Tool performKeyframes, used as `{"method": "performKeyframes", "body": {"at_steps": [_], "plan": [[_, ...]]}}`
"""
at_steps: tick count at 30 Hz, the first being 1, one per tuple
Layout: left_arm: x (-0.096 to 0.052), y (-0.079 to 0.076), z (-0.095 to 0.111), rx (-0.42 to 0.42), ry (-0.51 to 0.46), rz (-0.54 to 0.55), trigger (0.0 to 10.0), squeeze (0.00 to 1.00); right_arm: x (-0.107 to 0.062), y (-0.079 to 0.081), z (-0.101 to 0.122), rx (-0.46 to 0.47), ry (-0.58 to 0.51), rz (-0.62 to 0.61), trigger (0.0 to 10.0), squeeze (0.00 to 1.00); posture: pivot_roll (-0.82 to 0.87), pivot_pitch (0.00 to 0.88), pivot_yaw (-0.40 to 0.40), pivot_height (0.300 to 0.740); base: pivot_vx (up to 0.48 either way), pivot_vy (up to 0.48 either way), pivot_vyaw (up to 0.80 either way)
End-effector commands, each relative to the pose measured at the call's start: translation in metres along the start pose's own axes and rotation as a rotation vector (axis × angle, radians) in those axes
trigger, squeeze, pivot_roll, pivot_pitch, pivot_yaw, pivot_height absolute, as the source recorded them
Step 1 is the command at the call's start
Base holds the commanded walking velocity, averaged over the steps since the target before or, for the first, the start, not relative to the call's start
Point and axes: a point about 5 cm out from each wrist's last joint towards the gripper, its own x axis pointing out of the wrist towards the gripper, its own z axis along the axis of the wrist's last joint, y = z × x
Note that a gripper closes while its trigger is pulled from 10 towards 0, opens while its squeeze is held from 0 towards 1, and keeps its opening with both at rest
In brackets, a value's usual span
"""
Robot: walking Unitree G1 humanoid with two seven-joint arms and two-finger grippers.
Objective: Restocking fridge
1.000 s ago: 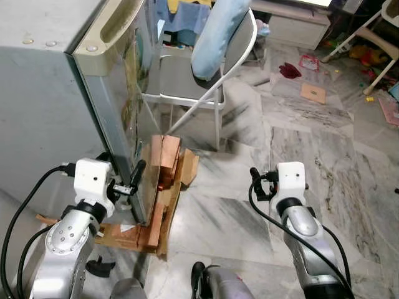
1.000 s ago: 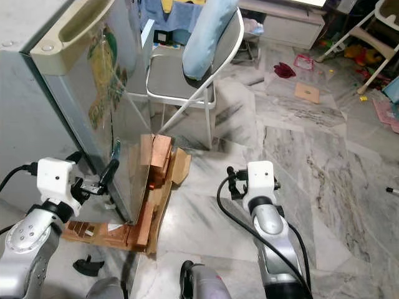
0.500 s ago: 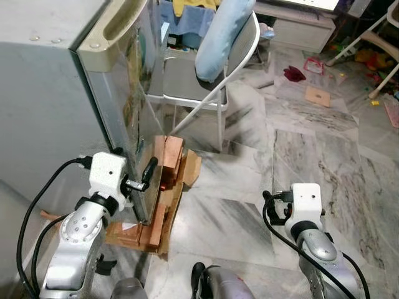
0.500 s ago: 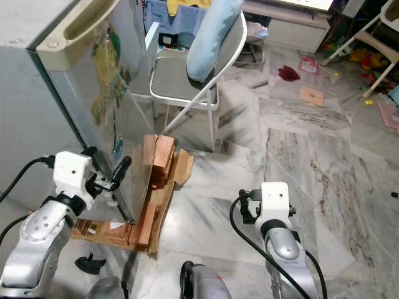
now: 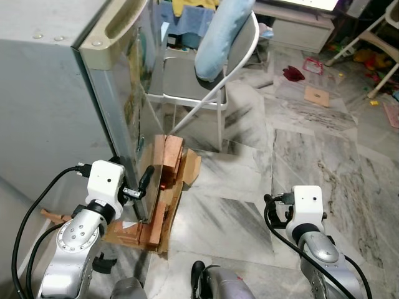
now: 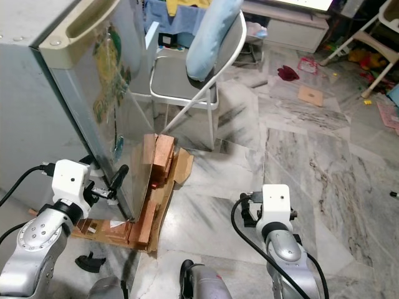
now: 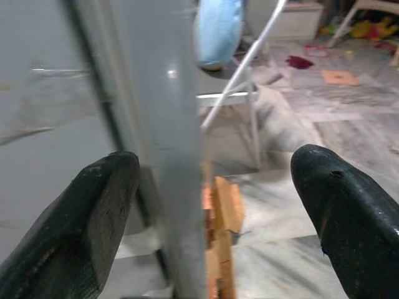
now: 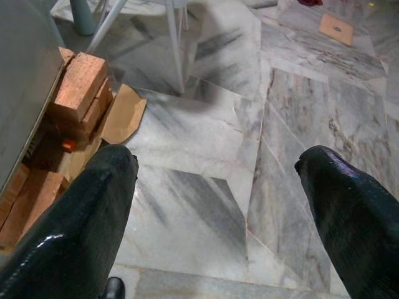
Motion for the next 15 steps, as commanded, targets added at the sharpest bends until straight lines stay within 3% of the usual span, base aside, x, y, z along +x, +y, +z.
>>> {"method": "performKeyframes", "body": {"at_steps": [1, 15], "plan": [[0.0, 0.004, 0.003, 0.021, -0.014, 0.027, 10.0, 0.0, -0.001, -0.002, 0.006, -0.009, -0.017, 0.001, 10.0, 0.0, 0.07, 0.125, -0.116, 0.74, 0.0, 0.0, 0.0], [0.016, -0.008, 0.014, 0.011, -0.054, -0.082, 10.0, 0.0, 0.003, -0.003, 0.012, -0.006, -0.032, -0.009, 10.0, 0.0, 0.05, 0.119, -0.114, 0.74, 0.0, 0.0, 0.0]]}}
